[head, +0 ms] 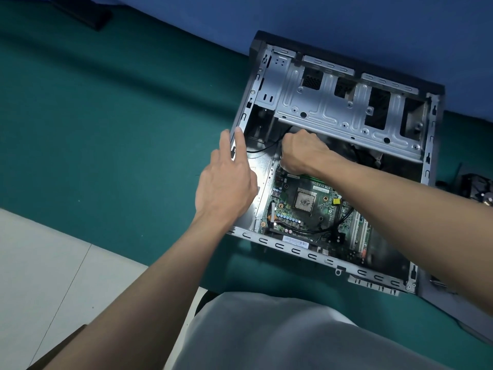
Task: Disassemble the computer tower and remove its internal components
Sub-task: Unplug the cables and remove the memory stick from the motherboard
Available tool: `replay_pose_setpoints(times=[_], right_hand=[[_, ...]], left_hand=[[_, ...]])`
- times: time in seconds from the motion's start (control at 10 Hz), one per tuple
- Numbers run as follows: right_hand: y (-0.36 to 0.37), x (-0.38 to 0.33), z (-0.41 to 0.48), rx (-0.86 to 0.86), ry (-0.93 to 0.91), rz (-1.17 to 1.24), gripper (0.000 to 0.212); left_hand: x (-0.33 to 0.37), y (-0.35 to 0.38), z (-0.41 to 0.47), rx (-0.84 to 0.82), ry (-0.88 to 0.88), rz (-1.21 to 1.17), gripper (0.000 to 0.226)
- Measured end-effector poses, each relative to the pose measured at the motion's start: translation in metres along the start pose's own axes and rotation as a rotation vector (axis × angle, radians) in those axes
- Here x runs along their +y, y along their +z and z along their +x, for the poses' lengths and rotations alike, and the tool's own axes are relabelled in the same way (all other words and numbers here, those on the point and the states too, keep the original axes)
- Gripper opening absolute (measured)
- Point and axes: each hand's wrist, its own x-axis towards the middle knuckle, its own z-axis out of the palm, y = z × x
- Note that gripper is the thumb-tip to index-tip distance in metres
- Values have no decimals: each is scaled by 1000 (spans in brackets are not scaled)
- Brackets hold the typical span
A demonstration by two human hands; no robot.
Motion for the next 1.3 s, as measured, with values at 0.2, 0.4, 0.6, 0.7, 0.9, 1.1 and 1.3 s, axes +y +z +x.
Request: replay_pose_setpoints(times=[0.2, 0.4, 0.6, 0.7, 0.9, 1.1, 1.3], right_hand=[[3, -3, 0, 18, 121, 91, 19], [3, -4, -3, 36, 122, 126, 26], [-1, -4, -4, -40, 67, 53, 5], [-3, -2, -5, -68, 20, 16, 21], [-7, -2, -8, -72, -153, -122, 27], [0, 16, -4, -95, -139, -97, 38], [4, 14, 1, -111, -59, -87, 34]], left_hand=[[0, 1, 0, 5, -4, -4, 70], [-1, 2, 0, 13, -7, -11, 70], [-2, 4, 1, 18, -4, -5, 71], [-2, 4, 1, 20, -2, -10, 71], [-1, 4, 1, 21, -3, -11, 70], [-1, 4, 0, 20, -1, -15, 69], [-1, 4, 0, 17, 4, -14, 69]])
